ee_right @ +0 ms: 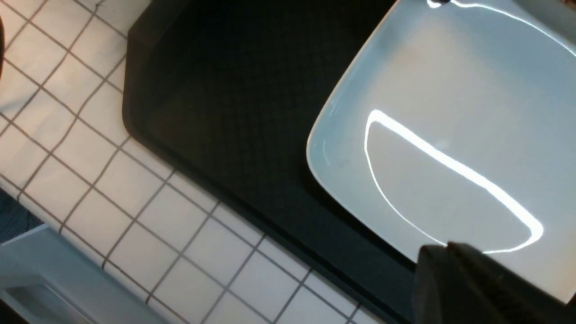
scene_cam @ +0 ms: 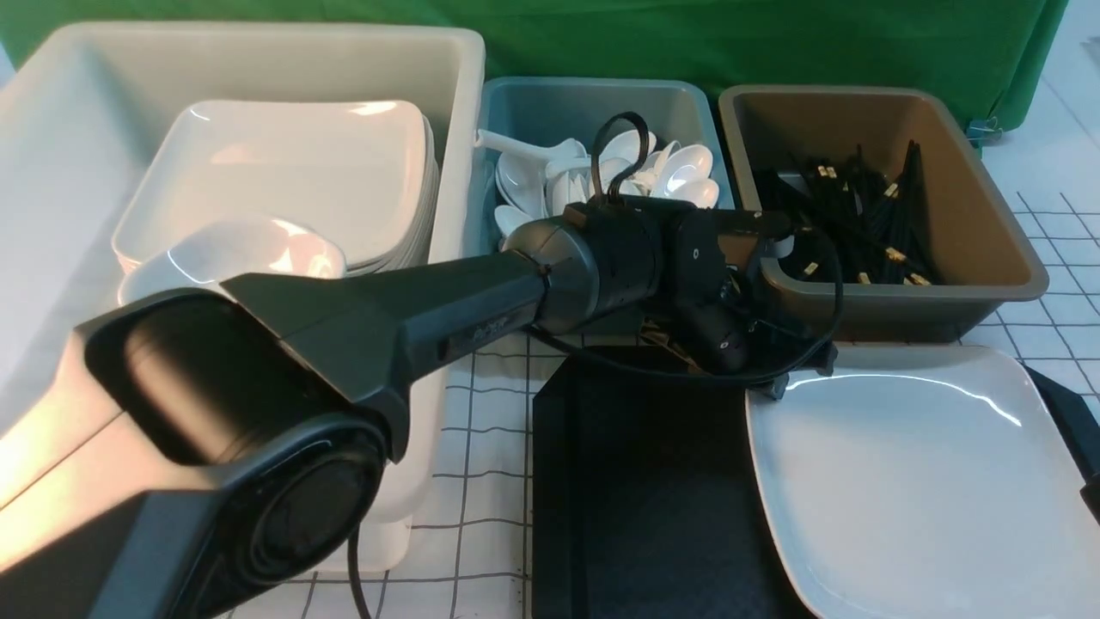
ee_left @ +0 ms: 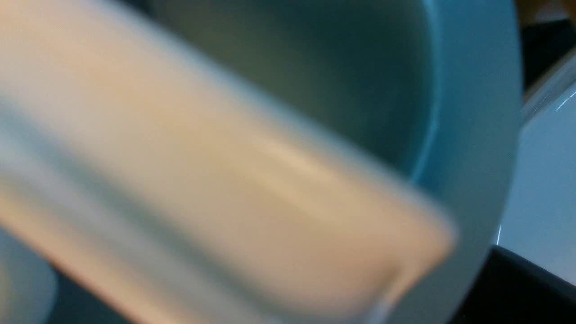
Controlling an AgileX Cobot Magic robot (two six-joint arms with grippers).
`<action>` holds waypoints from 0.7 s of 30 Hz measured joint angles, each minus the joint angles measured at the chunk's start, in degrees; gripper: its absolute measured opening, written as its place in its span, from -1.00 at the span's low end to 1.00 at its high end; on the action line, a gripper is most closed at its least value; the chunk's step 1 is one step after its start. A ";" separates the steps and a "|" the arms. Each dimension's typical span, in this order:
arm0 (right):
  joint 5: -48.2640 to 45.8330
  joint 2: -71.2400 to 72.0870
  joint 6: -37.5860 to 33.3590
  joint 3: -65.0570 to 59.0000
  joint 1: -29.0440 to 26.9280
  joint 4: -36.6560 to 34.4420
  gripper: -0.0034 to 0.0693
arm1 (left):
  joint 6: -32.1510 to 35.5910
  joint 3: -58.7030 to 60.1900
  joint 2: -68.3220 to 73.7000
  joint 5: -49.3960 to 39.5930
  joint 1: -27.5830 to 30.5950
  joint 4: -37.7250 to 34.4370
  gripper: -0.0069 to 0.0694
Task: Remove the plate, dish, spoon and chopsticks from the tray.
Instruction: Use the left arm to grab a plate from the dinner plate
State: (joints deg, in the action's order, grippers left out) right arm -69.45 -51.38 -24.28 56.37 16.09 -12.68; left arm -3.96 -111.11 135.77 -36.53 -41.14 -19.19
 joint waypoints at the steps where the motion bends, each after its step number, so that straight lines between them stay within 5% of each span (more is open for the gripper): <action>1: 0.05 0.00 0.00 0.00 0.00 0.00 -0.92 | 0.29 0.01 -0.12 -0.56 0.00 -0.14 -0.45; 21: -0.28 0.05 2.22 17.57 0.00 -0.27 -0.92 | 8.27 -0.07 -20.60 -15.35 -0.20 4.66 -0.79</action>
State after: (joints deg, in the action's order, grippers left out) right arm -69.73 -51.34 -22.05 73.94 16.09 -12.95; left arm 4.31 -111.18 115.17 -51.88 -41.34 -14.53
